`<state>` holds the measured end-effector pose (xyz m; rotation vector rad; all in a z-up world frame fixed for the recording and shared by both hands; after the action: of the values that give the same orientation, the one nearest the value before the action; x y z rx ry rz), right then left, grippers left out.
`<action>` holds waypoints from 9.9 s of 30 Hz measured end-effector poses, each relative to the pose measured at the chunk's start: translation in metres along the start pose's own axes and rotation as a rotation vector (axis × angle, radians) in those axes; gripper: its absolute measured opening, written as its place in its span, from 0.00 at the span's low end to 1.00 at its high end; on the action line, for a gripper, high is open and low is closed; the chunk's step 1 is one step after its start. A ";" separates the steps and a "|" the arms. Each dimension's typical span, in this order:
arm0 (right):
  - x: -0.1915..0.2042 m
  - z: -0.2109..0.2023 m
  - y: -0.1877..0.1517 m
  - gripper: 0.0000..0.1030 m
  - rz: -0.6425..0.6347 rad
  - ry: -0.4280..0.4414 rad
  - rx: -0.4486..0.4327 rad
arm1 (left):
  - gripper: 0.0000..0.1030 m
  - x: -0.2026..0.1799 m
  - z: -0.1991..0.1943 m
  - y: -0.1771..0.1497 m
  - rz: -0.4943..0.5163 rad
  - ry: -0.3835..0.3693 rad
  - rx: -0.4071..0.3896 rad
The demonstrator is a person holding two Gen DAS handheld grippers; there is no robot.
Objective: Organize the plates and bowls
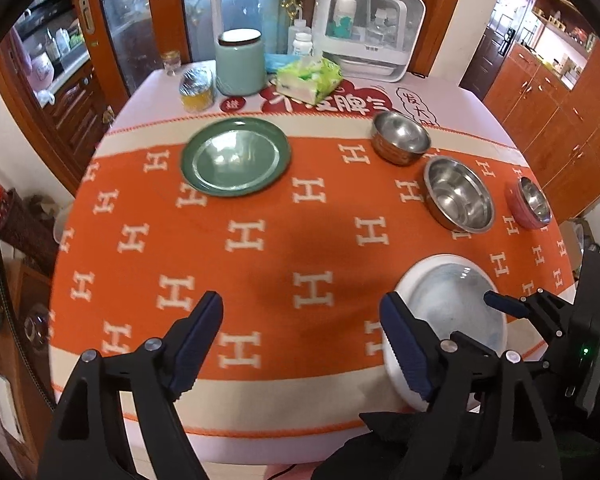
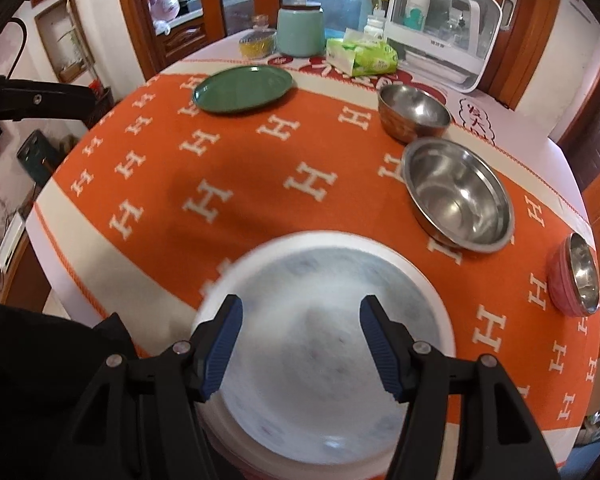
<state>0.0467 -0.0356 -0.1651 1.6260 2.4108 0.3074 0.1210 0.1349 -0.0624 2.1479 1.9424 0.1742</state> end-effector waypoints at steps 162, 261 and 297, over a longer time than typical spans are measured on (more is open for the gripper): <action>0.051 -0.034 0.031 0.14 0.529 0.124 -0.412 | 0.40 0.075 0.016 0.005 0.268 -0.337 -0.199; -0.132 -0.032 -0.050 0.50 0.039 -0.053 -0.243 | 0.75 -0.193 0.069 0.017 0.103 0.145 -0.023; -0.207 0.040 0.010 0.60 0.244 0.109 -0.145 | 0.78 -0.215 0.153 0.106 -0.006 0.078 0.071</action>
<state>0.1430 -0.2217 -0.1879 1.8813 2.2039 0.6116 0.2370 -0.1021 -0.1672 2.2109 2.0270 0.1938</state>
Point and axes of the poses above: each gripper's, at about its wrist camera, not at the fingertips, and z roughly the way its jaws point, x to its left, y to its top, the point moved 1 cm from there along z, roughly the way its jaws point, and after that the axes turned 12 degrees about x, right-handed, at the moved point
